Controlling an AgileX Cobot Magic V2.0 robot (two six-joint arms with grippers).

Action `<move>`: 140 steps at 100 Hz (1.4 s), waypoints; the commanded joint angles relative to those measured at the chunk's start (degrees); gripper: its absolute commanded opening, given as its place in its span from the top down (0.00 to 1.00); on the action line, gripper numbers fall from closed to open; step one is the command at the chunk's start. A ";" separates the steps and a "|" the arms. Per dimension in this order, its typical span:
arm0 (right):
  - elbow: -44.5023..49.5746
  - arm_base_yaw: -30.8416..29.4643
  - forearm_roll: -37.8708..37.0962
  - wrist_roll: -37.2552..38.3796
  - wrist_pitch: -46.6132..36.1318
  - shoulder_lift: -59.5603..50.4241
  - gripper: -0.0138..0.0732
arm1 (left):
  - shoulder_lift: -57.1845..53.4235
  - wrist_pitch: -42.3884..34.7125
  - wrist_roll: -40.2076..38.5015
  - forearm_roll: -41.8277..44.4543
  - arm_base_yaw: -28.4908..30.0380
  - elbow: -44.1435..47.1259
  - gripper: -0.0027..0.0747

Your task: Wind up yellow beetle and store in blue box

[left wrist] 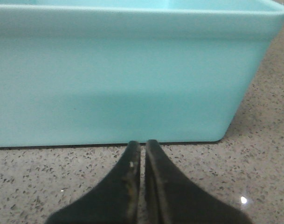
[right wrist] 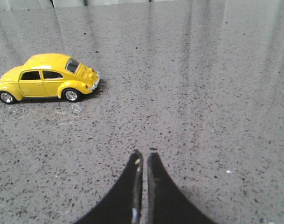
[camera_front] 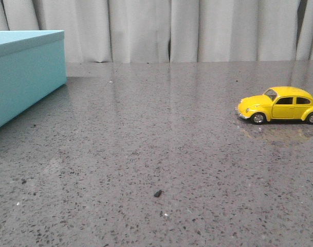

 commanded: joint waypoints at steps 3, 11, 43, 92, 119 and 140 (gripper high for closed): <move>1.45 -0.32 -0.61 -0.11 -2.38 -0.94 0.90 | -1.76 -1.94 -0.58 -0.78 0.02 2.39 0.99; 1.45 -0.32 -0.61 -0.11 -2.38 -0.94 0.90 | -1.76 -1.94 -0.58 -0.78 0.02 2.39 0.99; 1.45 -0.32 -0.61 -0.11 -2.38 -0.94 0.90 | -1.76 -1.94 -0.58 -0.78 0.02 2.39 0.99; 1.45 -0.32 -0.61 -0.11 -2.38 -0.94 0.90 | -1.76 -1.94 -0.58 -0.78 0.02 2.39 0.99; 1.45 -0.32 -0.61 -0.11 -3.87 -0.94 0.90 | -1.76 -2.05 -0.58 -0.78 0.02 2.39 0.99; 1.45 -0.32 -0.61 -0.11 -10.84 -0.94 0.90 | -1.76 -5.12 -0.58 1.91 0.02 2.39 0.99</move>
